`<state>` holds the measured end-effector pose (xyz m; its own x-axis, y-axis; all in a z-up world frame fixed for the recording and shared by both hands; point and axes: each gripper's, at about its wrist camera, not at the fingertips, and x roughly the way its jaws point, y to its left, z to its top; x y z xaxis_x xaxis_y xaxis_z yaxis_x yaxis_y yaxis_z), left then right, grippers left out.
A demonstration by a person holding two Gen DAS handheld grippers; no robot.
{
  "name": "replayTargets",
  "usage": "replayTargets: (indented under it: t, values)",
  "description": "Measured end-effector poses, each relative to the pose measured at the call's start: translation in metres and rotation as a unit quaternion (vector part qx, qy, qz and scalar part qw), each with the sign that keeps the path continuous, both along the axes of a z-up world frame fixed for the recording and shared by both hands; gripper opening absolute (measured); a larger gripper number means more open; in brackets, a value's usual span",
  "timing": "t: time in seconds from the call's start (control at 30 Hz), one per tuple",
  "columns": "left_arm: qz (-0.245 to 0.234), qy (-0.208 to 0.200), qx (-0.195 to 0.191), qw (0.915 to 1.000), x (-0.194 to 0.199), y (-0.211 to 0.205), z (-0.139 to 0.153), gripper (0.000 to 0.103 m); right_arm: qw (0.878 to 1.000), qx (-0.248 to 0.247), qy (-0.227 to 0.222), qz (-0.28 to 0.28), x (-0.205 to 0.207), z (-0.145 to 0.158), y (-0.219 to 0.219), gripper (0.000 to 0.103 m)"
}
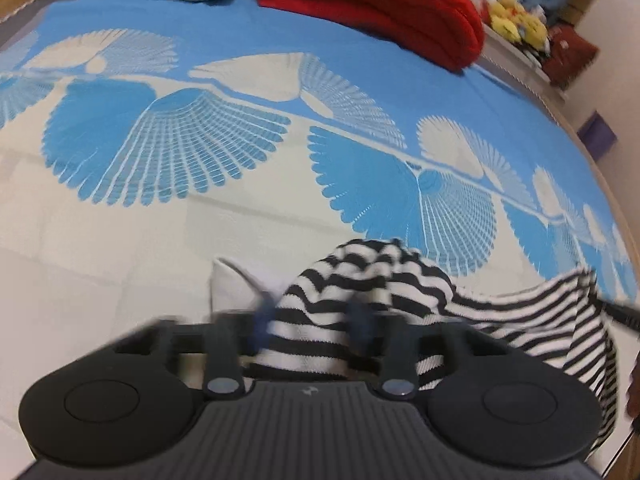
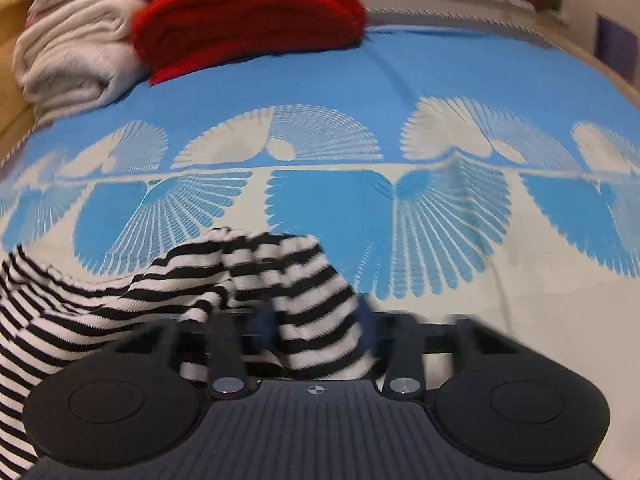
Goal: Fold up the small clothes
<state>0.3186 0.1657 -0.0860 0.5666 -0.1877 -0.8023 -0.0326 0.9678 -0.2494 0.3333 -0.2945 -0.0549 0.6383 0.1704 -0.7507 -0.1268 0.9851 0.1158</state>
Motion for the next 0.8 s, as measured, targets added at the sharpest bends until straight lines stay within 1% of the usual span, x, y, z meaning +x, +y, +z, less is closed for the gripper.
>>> replayTargets:
  t: [0.03, 0.07, 0.1, 0.17, 0.2, 0.23, 0.27, 0.3, 0.33, 0.37, 0.4, 0.43, 0.47, 0.5, 0.53, 0.57, 0.63, 0.7, 0.73, 0.8]
  values:
    - [-0.003, -0.011, 0.008, 0.9999, 0.0, 0.0, 0.003, 0.005, 1.0, -0.006, -0.009, 0.003, 0.0, 0.003, 0.005, 0.012]
    - [0.012, -0.036, 0.023, 0.999, -0.002, 0.003, 0.011, 0.005, 1.0, -0.006, -0.022, 0.002, -0.001, 0.007, 0.007, 0.008]
    - [0.038, -0.071, 0.039, 0.996, -0.005, 0.008, 0.022, 0.004, 0.999, -0.001, -0.039, -0.006, 0.002, 0.012, 0.007, 0.008]
    - [0.072, -0.129, 0.039, 0.9883, -0.012, 0.019, 0.04, 0.005, 0.996, 0.021, -0.084, -0.037, 0.001, 0.027, 0.002, 0.007]
    - [0.076, -0.14, 0.042, 0.9864, -0.013, 0.02, 0.043, 0.005, 0.993, 0.037, -0.1, -0.05, 0.002, 0.032, -0.002, 0.007]
    - [0.069, -0.131, 0.048, 0.9879, -0.012, 0.017, 0.041, 0.005, 0.991, 0.048, -0.111, -0.057, 0.003, 0.035, -0.004, 0.007]
    - [0.056, -0.107, 0.054, 0.9912, -0.008, 0.013, 0.034, 0.005, 0.99, 0.048, -0.116, -0.061, 0.003, 0.035, -0.003, 0.007]
    - [0.04, -0.064, 0.063, 0.9951, -0.002, 0.008, 0.022, 0.008, 0.992, 0.03, -0.11, -0.059, 0.005, 0.031, 0.003, 0.007]
    - [0.032, -0.029, 0.071, 0.9966, 0.002, 0.004, 0.012, 0.012, 0.994, 0.006, -0.093, -0.057, 0.009, 0.023, 0.008, 0.007]
    - [0.026, 0.005, 0.079, 0.9966, 0.004, 0.001, 0.001, 0.015, 0.996, -0.015, -0.067, -0.056, 0.013, 0.013, 0.012, 0.01]
    - [0.024, 0.025, 0.085, 0.9957, 0.003, 0.0, -0.004, 0.021, 0.998, -0.024, -0.027, -0.053, 0.018, -0.001, 0.014, 0.013]
    - [0.025, 0.028, 0.087, 0.9955, 0.001, 0.001, -0.003, 0.028, 0.999, -0.02, 0.004, -0.049, 0.022, -0.01, 0.015, 0.016]
    - [0.029, 0.023, 0.085, 0.9957, -0.003, 0.004, 0.002, 0.031, 0.999, -0.015, 0.023, -0.047, 0.023, -0.017, 0.014, 0.023]
    - [0.036, 0.016, 0.077, 0.9962, -0.009, 0.008, 0.009, 0.035, 0.998, -0.017, 0.033, -0.048, 0.022, -0.019, 0.014, 0.026]
    - [0.042, 0.01, 0.064, 0.997, -0.016, 0.013, 0.016, 0.038, 0.998, -0.019, 0.032, -0.049, 0.018, -0.017, 0.013, 0.029]
    - [0.044, 0.006, 0.055, 0.9975, -0.022, 0.016, 0.021, 0.039, 0.998, -0.018, 0.028, -0.052, 0.014, -0.013, 0.01, 0.032]
    - [0.049, 0.014, 0.045, 0.9977, -0.036, 0.025, 0.033, 0.039, 0.998, 0.006, 0.022, -0.062, -0.001, 0.003, 0.001, 0.035]
    - [0.055, 0.026, 0.038, 0.9975, -0.047, 0.032, 0.047, 0.039, 0.997, 0.034, 0.02, -0.066, -0.017, 0.022, -0.013, 0.036]
    - [0.055, 0.026, 0.033, 0.9976, -0.054, 0.032, 0.057, 0.039, 0.997, 0.04, 0.019, -0.069, -0.023, 0.031, -0.018, 0.037]
    - [0.042, 0.014, 0.019, 0.9988, -0.08, 0.036, 0.073, 0.04, 0.995, 0.059, 0.015, -0.082, -0.044, 0.048, -0.033, 0.039]
